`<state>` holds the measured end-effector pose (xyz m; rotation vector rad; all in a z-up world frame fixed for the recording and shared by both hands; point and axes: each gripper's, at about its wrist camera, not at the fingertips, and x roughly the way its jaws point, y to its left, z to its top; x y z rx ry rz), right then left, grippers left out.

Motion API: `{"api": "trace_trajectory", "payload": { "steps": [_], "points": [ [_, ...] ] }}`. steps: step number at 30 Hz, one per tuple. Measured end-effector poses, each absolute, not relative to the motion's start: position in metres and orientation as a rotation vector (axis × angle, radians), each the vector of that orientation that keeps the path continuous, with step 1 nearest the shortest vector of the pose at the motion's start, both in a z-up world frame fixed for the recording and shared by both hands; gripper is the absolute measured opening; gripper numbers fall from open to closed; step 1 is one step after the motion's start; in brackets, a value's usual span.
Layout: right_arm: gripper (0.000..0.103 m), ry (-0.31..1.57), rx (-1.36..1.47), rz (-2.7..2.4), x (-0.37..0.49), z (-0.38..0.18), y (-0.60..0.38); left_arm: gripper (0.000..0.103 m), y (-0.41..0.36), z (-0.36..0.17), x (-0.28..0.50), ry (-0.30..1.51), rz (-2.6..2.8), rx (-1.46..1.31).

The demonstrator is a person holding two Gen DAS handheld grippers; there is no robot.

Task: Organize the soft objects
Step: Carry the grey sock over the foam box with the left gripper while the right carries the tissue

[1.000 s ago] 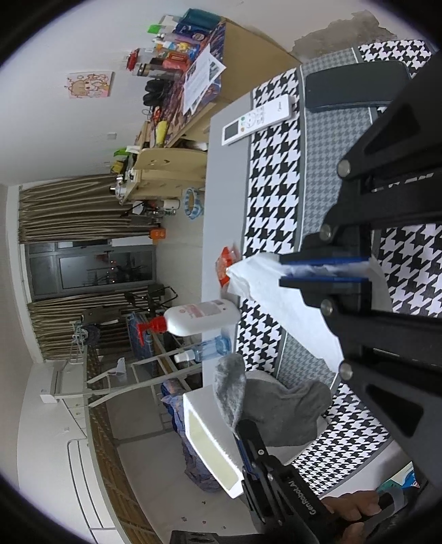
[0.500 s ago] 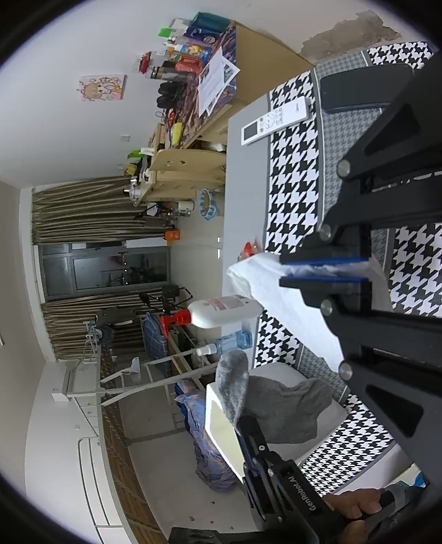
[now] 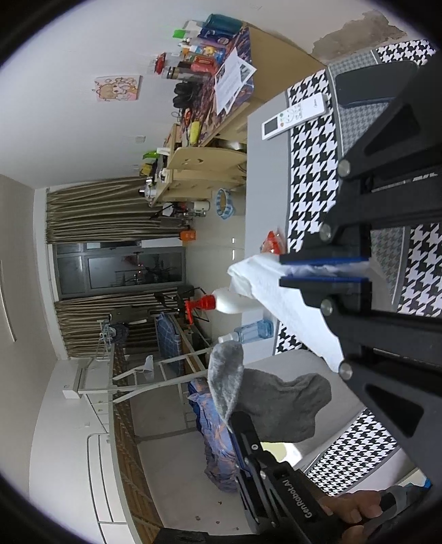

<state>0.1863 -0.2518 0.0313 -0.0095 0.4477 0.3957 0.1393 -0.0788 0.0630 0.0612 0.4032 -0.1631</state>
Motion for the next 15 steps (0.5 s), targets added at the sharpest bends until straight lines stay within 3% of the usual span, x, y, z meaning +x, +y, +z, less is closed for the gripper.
{"api": "trace_trajectory", "payload": {
  "steps": [15],
  "points": [
    [0.008, 0.388, -0.004, 0.412, 0.184, 0.052, -0.224, 0.006, -0.048, 0.087, 0.139, 0.331, -0.147, 0.041]
  ]
}}
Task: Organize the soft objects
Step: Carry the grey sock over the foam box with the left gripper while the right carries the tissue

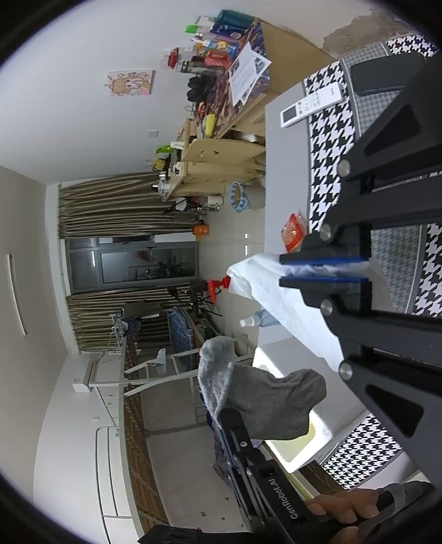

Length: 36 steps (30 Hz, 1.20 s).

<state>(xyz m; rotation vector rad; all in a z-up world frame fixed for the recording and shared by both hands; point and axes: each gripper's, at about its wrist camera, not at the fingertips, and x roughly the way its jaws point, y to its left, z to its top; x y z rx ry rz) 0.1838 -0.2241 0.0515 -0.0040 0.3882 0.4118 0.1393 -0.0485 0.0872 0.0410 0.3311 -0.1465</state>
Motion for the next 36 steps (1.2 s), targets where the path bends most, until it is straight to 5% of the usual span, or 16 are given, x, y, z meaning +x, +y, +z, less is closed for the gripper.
{"api": "trace_trajectory", "payload": {
  "steps": [36],
  "points": [
    [0.008, 0.364, -0.068, 0.482, 0.185, 0.063, -0.17, 0.007, 0.012, 0.084, 0.149, 0.327, 0.076, -0.026]
  ]
}}
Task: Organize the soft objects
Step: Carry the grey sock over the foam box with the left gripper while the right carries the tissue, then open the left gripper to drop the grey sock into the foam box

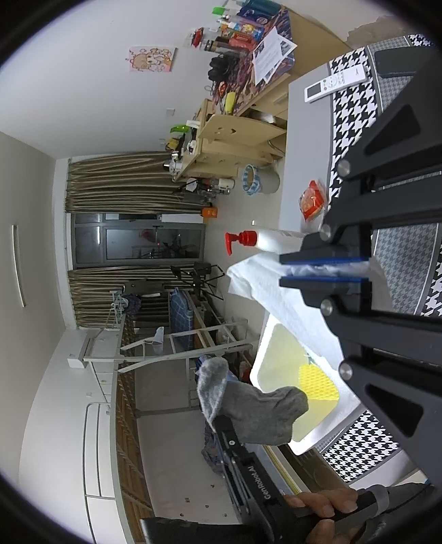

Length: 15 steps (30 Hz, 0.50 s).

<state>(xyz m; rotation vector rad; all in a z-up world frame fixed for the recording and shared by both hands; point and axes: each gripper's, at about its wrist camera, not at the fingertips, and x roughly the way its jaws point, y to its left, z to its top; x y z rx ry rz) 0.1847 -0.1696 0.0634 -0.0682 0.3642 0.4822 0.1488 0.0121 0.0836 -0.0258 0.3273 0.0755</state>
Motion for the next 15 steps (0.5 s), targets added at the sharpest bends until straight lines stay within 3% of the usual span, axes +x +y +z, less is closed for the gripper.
{"api": "trace_trajectory", "payload": {
  "steps": [12, 13, 15],
  "points": [
    [0.008, 0.38, -0.083, 0.48, 0.188, 0.06, -0.162, 0.008, 0.025, 0.062, 0.164, 0.417, 0.095, -0.028],
    [0.008, 0.382, -0.084, 0.482, 0.189, 0.06, -0.161, 0.011, 0.026, 0.061, 0.165, 0.423, 0.098, -0.027],
    [0.008, 0.382, -0.087, 0.48, 0.189, 0.061, -0.16, 0.026, 0.029, 0.059, 0.166, 0.434, 0.104, -0.025]
  ]
}}
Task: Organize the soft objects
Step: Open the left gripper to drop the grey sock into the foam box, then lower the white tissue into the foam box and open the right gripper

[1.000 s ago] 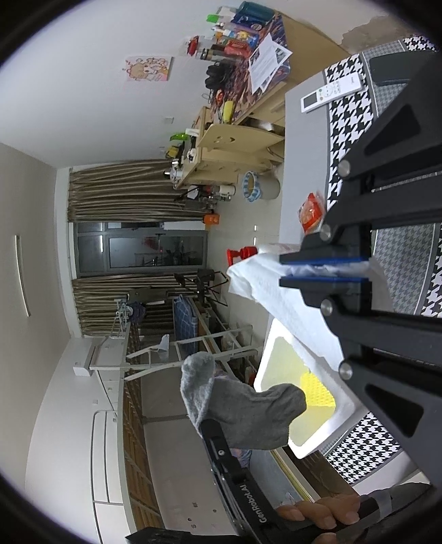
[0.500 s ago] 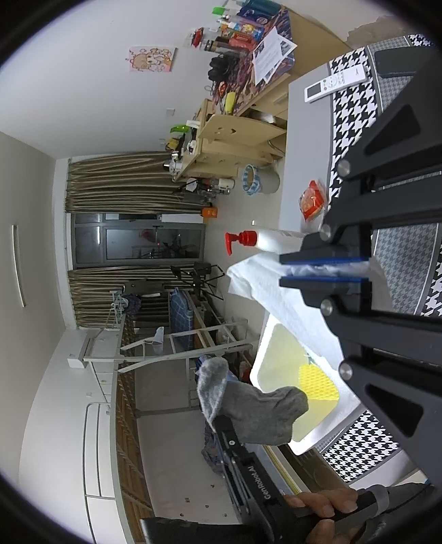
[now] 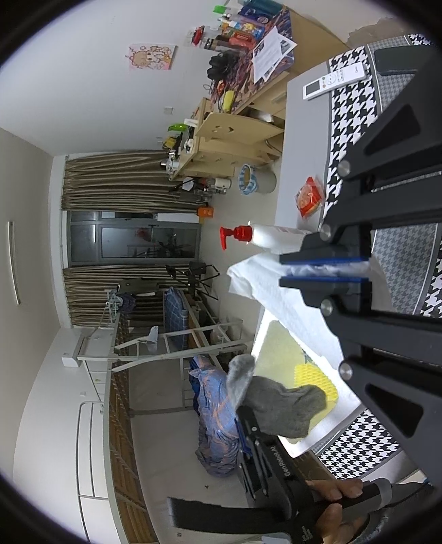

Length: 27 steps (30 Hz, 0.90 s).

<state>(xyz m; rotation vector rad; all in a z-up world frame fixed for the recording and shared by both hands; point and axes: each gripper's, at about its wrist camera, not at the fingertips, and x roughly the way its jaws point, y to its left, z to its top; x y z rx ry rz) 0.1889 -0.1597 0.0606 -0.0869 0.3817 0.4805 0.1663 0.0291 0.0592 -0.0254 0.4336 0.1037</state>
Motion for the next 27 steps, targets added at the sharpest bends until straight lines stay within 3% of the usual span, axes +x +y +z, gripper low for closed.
{"api": "trace_trajectory", "payload": {
  "steps": [2, 3, 7, 11, 17, 27],
  "points": [
    [0.008, 0.381, -0.087, 0.479, 0.189, 0.061, -0.159, 0.069, 0.032, 0.059, 0.164, 0.424, 0.104, -0.036],
    [0.008, 0.382, -0.086, 0.479, 0.189, 0.061, -0.159, 0.077, 0.033, 0.06, 0.162, 0.41, 0.105, -0.042],
    [0.008, 0.381, -0.086, 0.477, 0.19, 0.061, -0.157, 0.08, 0.033, 0.062, 0.161, 0.397, 0.109, -0.036],
    [0.008, 0.379, -0.086, 0.474, 0.191, 0.062, -0.156, 0.092, 0.035, 0.062, 0.158, 0.392, 0.111, -0.046],
    [0.008, 0.364, -0.087, 0.48, 0.188, 0.067, -0.152, 0.098, 0.037, 0.063, 0.154, 0.378, 0.126, -0.047],
    [0.008, 0.342, -0.096, 0.514, 0.185, 0.075, -0.136, 0.102, 0.044, 0.064, 0.145, 0.361, 0.154, -0.043]
  ]
}}
